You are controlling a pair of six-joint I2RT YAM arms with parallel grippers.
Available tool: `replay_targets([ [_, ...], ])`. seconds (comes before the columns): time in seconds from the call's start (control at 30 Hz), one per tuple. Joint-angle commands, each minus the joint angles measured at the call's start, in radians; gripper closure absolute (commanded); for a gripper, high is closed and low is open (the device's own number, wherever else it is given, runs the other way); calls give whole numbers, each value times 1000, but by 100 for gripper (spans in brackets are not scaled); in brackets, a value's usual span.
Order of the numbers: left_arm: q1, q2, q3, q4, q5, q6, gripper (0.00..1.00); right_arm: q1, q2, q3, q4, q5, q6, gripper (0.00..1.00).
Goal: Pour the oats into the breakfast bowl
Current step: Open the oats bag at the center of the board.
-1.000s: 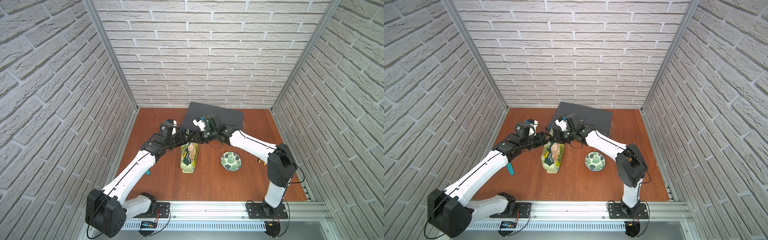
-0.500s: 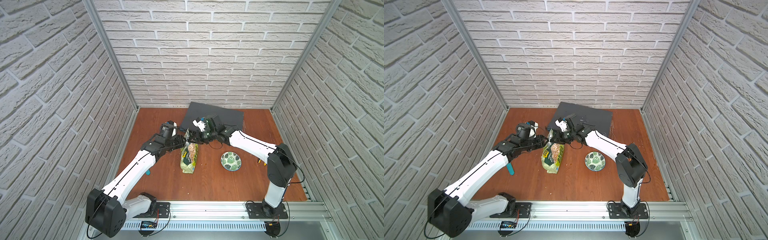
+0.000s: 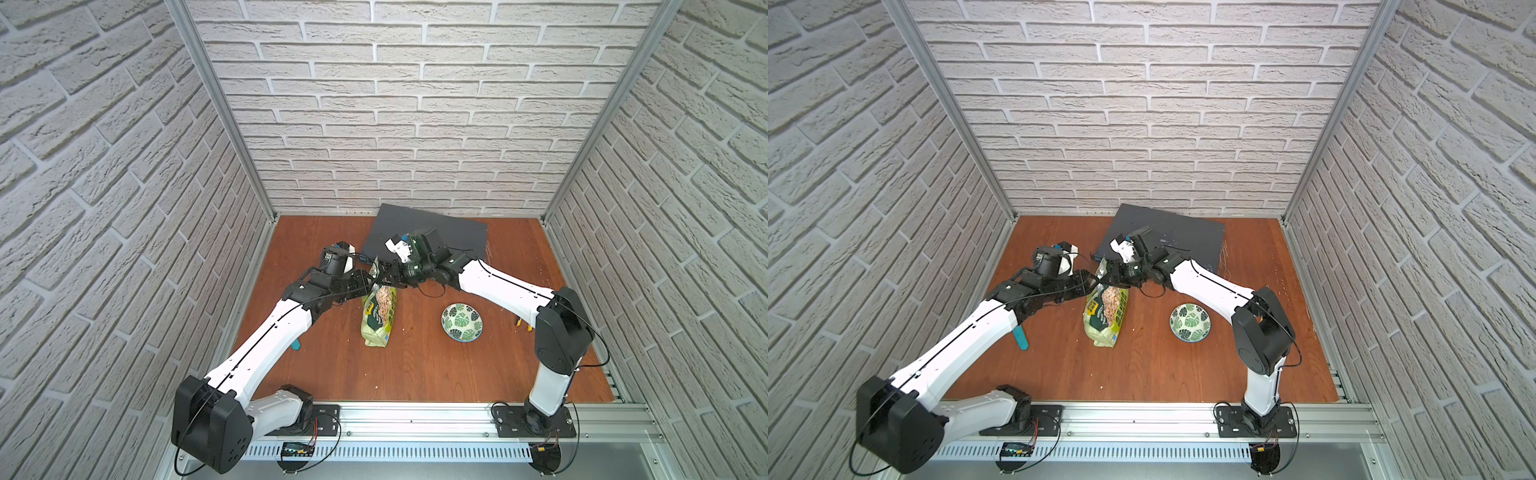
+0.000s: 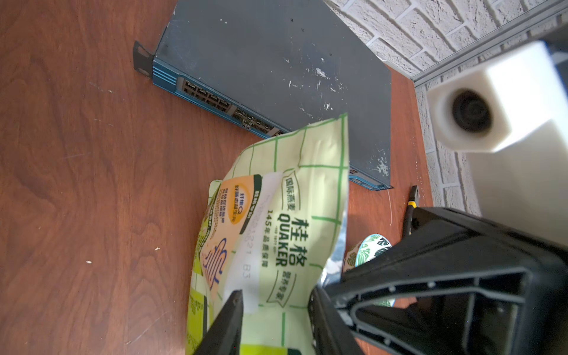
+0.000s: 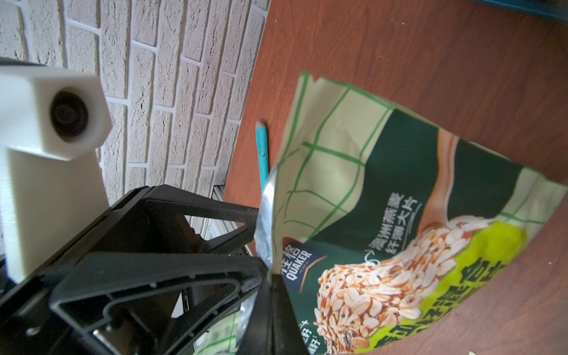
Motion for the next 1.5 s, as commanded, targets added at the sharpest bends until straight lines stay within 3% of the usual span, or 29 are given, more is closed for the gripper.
replay_targets([
  [0.0,-11,0,13,31,65,-15,60,20,-6,30,26,-3,-12,97],
  [0.23,-31,-9,-6,40,108,-41,69,21,-8,34,31,-1,-9,97],
  [0.43,-39,11,-3,67,109,-46,100,20,-7,33,29,-6,-10,97],
  [0.57,-40,7,12,57,82,-37,100,21,-15,35,-2,19,-33,97],
  [0.8,-38,-69,42,-7,-92,-4,100,20,-59,53,-136,152,-118,97],
  [1.07,-38,-79,66,7,-105,14,100,32,-59,76,-171,181,-141,97],
  [1.27,-39,-86,87,-64,-193,43,100,41,-61,101,-239,259,-182,97],
  [1.47,-41,-68,87,-64,-187,68,100,45,-48,107,-218,224,-172,97],
])
